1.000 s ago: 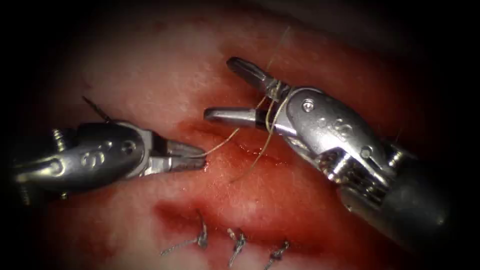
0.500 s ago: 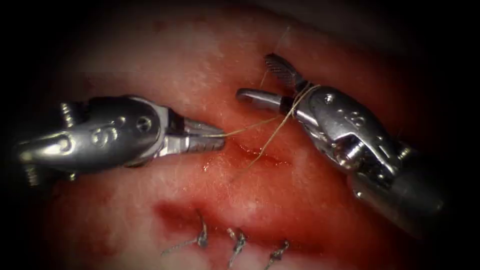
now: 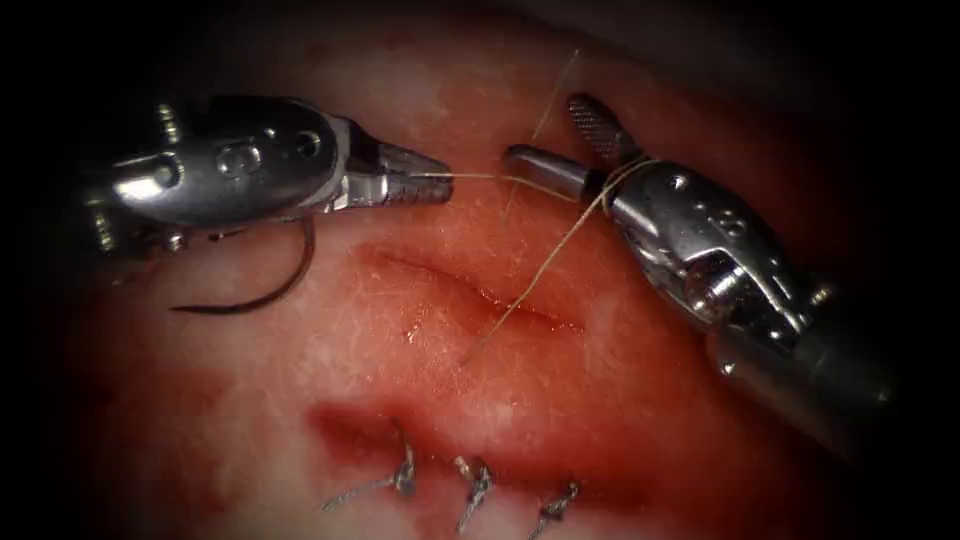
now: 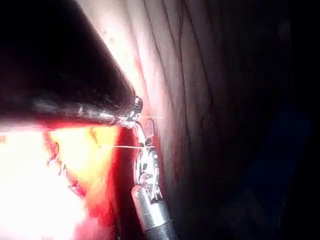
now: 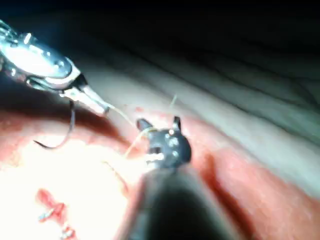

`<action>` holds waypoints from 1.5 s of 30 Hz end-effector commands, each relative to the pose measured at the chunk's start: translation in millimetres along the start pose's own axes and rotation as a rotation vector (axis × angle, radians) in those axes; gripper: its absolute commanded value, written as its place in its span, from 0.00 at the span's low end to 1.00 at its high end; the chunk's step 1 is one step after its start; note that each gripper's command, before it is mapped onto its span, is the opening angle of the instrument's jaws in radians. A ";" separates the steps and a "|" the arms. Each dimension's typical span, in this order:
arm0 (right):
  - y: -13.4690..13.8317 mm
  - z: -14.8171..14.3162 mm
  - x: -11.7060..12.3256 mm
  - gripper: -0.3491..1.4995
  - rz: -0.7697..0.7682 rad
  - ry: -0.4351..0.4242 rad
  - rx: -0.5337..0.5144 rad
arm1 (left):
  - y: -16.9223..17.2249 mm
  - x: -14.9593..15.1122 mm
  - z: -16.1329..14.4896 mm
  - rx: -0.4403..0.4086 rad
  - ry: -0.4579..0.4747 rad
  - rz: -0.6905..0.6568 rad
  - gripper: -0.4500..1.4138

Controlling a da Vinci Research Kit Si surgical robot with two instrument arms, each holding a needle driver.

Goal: Wound Closure

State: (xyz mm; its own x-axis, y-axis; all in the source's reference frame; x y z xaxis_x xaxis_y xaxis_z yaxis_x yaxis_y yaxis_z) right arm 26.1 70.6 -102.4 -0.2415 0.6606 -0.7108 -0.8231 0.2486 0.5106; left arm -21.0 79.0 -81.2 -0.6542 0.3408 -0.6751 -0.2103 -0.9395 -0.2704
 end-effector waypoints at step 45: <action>-5.9 -4.8 -7.2 0.00 -0.160 -0.161 0.177 | -25.2 -0.6 5.3 0.039 -0.075 -0.155 0.05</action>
State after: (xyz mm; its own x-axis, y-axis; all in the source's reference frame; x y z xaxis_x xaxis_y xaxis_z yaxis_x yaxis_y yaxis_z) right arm 29.5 60.3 -102.6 -0.0128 0.7052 -0.7089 -0.7384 0.4713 0.4822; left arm -19.2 102.5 -70.0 -0.6678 0.4850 -0.5647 -0.3443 -0.8738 -0.3434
